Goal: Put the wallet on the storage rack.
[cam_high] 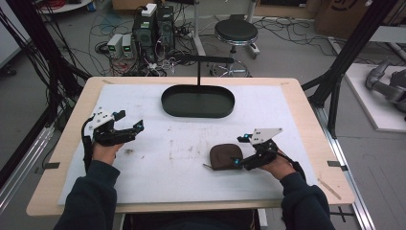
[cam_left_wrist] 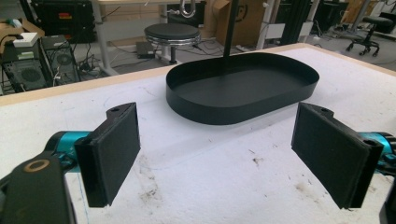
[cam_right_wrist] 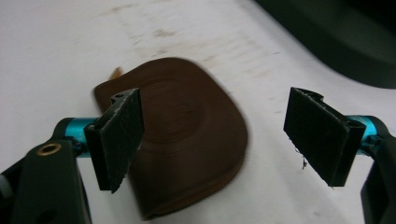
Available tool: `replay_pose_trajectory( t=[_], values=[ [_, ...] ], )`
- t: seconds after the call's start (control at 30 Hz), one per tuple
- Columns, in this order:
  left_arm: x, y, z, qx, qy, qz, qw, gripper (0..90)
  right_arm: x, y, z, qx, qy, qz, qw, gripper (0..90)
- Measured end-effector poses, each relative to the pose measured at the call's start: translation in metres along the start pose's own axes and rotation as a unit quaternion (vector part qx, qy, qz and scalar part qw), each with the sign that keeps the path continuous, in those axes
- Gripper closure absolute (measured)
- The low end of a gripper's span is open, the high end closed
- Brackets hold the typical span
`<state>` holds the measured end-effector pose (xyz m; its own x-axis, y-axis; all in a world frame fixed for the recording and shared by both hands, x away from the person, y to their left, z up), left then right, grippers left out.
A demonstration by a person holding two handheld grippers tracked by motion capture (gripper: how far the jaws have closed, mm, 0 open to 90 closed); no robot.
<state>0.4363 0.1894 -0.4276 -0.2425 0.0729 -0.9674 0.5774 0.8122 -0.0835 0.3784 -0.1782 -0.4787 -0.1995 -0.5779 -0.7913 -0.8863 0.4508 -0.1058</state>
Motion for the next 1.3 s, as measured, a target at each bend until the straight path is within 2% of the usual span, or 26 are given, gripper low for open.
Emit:
replay_pose_trajectory(
  t=[0.03, 0.1, 0.13, 0.2, 0.23, 0.27, 0.3, 0.33, 0.37, 0.4, 0.47, 0.5, 0.53, 0.57, 0.67, 0.7, 0.73, 0.8, 0.87, 0.93, 1.03, 1.07, 1.1, 1.13, 1.3],
  values=[
    [0.001, 0.000, 0.000, 0.000, 0.003, 0.000, 1.0000, 15.5, 0.001, 0.007, 0.003, -0.013, 0.007, -0.007, 0.9999, 20.3],
    [0.002, 0.001, 0.002, -0.002, 0.005, 0.000, 1.0000, 15.5, 0.002, 0.010, 0.005, -0.018, 0.010, -0.013, 0.9997, 20.4],
    [0.003, 0.001, 0.002, -0.002, 0.008, 0.000, 1.0000, 15.5, 0.005, 0.016, 0.012, -0.028, 0.024, -0.027, 0.9989, 20.3],
    [0.003, 0.002, 0.002, -0.003, 0.006, -0.004, 1.0000, 15.5, 0.009, 0.019, 0.018, -0.029, 0.041, -0.035, 0.9981, 20.5],
    [0.004, 0.003, 0.002, -0.004, 0.009, -0.003, 0.9999, 15.5, 0.011, 0.017, 0.021, -0.019, 0.047, -0.045, 0.9977, 21.0],
    [0.004, 0.003, 0.002, -0.004, 0.009, -0.004, 0.9999, 15.5, 0.010, 0.016, 0.021, -0.016, 0.046, -0.044, 0.9979, 22.1],
    [0.005, 0.003, 0.002, -0.004, 0.011, -0.005, 0.9999, 15.5, 0.010, 0.012, 0.022, -0.002, 0.049, -0.040, 0.9980, 22.3],
    [0.007, 0.004, 0.003, -0.006, 0.012, -0.006, 0.9999, 15.5, 0.012, 0.005, 0.022, 0.023, 0.057, -0.034, 0.9975, 22.4],
    [0.007, 0.004, 0.003, -0.006, 0.012, -0.006, 0.9999, 15.5, 0.012, 0.001, 0.022, 0.033, 0.058, -0.027, 0.9974, 22.6],
    [0.008, 0.004, 0.003, -0.004, 0.014, -0.006, 0.9999, 15.5, 0.012, 0.001, 0.022, 0.033, 0.058, -0.027, 0.9974, 22.6],
    [0.009, 0.003, 0.003, -0.005, 0.016, -0.004, 0.9998, 15.6, 0.016, -0.017, 0.020, 0.079, 0.068, 0.009, 0.9945, 23.3],
    [0.009, 0.003, 0.003, -0.005, 0.016, -0.004, 0.9998, 15.6, 0.016, -0.017, 0.020, 0.079, 0.068, 0.009, 0.9945, 23.3],
    [0.009, 0.003, 0.003, -0.006, 0.017, -0.003, 0.9998, 15.6, 0.017, -0.021, 0.019, 0.091, 0.072, 0.021, 0.9930, 23.3],
    [0.010, 0.003, 0.003, -0.006, 0.017, -0.003, 0.9998, 15.6, 0.020, -0.033, 0.016, 0.118, 0.073, 0.039, 0.9895, 23.3],
    [0.010, 0.003, 0.003, -0.007, 0.018, -0.003, 0.9998, 15.6, 0.019, -0.038, 0.013, 0.126, 0.066, 0.049, 0.9886, 24.2],
    [0.010, 0.003, 0.003, -0.007, 0.018, -0.003, 0.9998, 15.6, 0.016, -0.038, 0.012, 0.125, 0.053, 0.045, 0.9897, 24.1],
    [0.010, 0.004, 0.003, -0.007, 0.017, -0.004, 0.9998, 15.7, 0.008, -0.036, 0.010, 0.126, 0.027, 0.023, 0.9913, 19.7],
    [0.010, 0.003, 0.003, -0.007, 0.018, -0.004, 0.9998, 15.9, 0.006, -0.034, 0.010, 0.127, 0.020, 0.014, 0.9917, 19.8],
    [0.010, 0.003, 0.003, -0.007, 0.020, -0.004, 0.9998, 16.1, 0.009, -0.028, 0.013, 0.115, 0.034, -0.015, 0.9927, 19.7],
    [0.011, 0.003, 0.004, -0.006, 0.019, -0.004, 0.9998, 16.3, 0.016, -0.026, 0.018, 0.112, 0.059, -0.035, 0.9914, 19.8],
    [0.011, 0.004, 0.004, -0.006, 0.018, -0.007, 0.9998, 16.6, 0.018, -0.034, 0.017, 0.133, 0.064, -0.051, 0.9877, 19.7],
    [0.011, 0.004, 0.004, -0.005, 0.018, -0.008, 0.9998, 16.6, 0.018, -0.034, 0.017, 0.133, 0.064, -0.051, 0.9877, 19.7],
    [0.011, 0.004, 0.004, -0.005, 0.019, -0.009, 0.9998, 16.7, 0.028, -0.038, 0.020, 0.132, 0.091, -0.069, 0.9847, 19.4],
    [0.011, 0.004, 0.004, -0.004, 0.017, -0.011, 0.9998, 16.8, 0.031, -0.038, 0.021, 0.136, 0.091, -0.088, 0.9826, 17.9],
    [0.011, 0.003, 0.005, -0.004, 0.018, -0.011, 0.9998, 17.0, 0.030, -0.039, 0.022, 0.127, 0.092, -0.098, 0.9827, 18.2]
  ],
)
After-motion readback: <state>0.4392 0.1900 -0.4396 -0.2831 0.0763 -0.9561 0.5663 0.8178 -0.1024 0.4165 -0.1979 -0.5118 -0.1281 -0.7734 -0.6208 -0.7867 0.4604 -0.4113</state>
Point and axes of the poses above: each handheld gripper's, and its own axes: z roughly forward along the jaws, x roughly out of its underside, y roughly to its left, the point moved 10 cm from there along z, roughly forward along the jaws, and after that the axes turned 4 degrees about x, right-handed, at the moved point
